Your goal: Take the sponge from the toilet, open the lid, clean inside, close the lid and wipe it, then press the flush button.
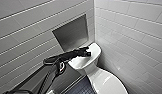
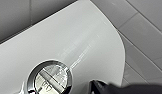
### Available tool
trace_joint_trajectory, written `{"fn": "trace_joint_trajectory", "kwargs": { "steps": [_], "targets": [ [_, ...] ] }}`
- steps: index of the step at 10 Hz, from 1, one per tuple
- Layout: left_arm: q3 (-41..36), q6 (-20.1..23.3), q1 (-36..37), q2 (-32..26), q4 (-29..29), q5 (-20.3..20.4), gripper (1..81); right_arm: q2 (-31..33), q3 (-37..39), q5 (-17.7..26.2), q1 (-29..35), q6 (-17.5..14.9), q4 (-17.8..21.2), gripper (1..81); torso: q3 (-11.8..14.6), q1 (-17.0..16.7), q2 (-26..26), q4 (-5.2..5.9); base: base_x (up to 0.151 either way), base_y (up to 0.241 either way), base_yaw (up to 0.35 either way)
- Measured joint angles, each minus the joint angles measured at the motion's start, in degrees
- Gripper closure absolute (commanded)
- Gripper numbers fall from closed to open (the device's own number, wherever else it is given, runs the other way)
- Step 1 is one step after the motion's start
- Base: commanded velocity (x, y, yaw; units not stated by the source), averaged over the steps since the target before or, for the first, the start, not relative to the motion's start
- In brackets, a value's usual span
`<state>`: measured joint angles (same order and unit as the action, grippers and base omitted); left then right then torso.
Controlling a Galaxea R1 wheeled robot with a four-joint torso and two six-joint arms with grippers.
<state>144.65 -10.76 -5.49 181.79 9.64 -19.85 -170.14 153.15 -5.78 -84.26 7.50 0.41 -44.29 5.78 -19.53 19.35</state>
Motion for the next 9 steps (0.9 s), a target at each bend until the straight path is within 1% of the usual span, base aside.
{"fn": "trace_joint_trajectory", "kwargs": {
  "steps": [5, 9],
  "targets": [
    [1.3, 0.0, -0.9, -1.1, -0.1, 1.7, 81.1, 0.0, 0.0, 0.0, 0.0, 0.0, 0.0, 81.1, 0.0, 0.0, 0.0, 0.0, 0.0, 0.0, 0.0],
    [2.2, 0.0, -1.1, -1.2, -0.1, 1.9, 81.1, 0.0, 0.0, 0.0, 0.0, 0.0, 0.0, 81.1, 0.0, 0.0, 0.0, 0.0, 0.0, 0.0, 0.0]
  ]
}}
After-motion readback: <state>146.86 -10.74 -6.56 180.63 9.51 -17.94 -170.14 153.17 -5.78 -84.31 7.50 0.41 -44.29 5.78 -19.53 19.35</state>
